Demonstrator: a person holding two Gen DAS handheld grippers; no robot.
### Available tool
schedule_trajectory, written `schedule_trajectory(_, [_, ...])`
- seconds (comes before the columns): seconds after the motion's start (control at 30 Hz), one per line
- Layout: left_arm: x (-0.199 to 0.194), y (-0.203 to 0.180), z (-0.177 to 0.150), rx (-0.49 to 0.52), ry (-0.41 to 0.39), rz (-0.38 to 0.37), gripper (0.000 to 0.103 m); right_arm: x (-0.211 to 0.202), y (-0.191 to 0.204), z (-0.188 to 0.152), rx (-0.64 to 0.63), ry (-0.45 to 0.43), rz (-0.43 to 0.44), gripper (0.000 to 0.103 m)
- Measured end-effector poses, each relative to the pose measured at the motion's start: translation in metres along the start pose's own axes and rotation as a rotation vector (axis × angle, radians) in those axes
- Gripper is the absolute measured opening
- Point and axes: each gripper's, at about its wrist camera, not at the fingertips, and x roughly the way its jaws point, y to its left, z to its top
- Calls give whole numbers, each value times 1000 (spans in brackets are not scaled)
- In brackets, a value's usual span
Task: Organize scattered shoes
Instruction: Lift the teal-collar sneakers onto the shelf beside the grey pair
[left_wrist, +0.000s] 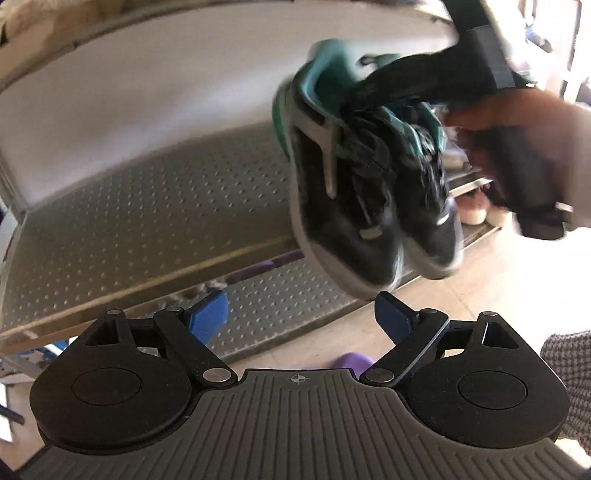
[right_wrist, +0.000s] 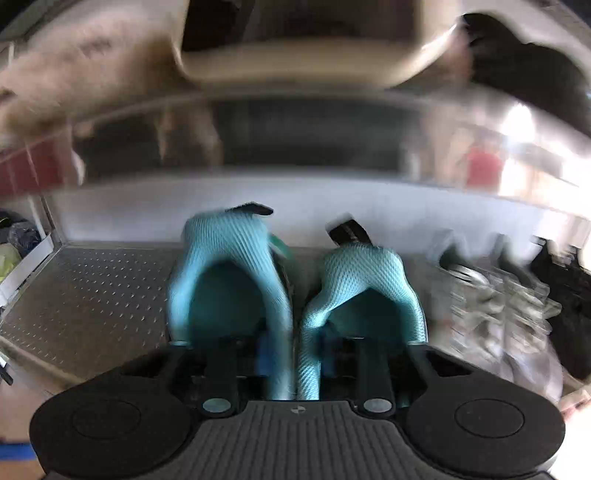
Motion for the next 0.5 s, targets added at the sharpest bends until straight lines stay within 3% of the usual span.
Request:
schedule_trajectory(0.13, [4,4,-2,-11,18,2,91,10,-12,-2,49,-90,-23,62])
schedule_trajectory(0.37, [-1,-18,-5,-15,6,-23,91,-66,-23,-23,-22,-76,-24,72])
schedule_trajectory(0.5, [-2,-31,-7,-6,6,-8,91,-91,-43,-49,67,-2,7,79])
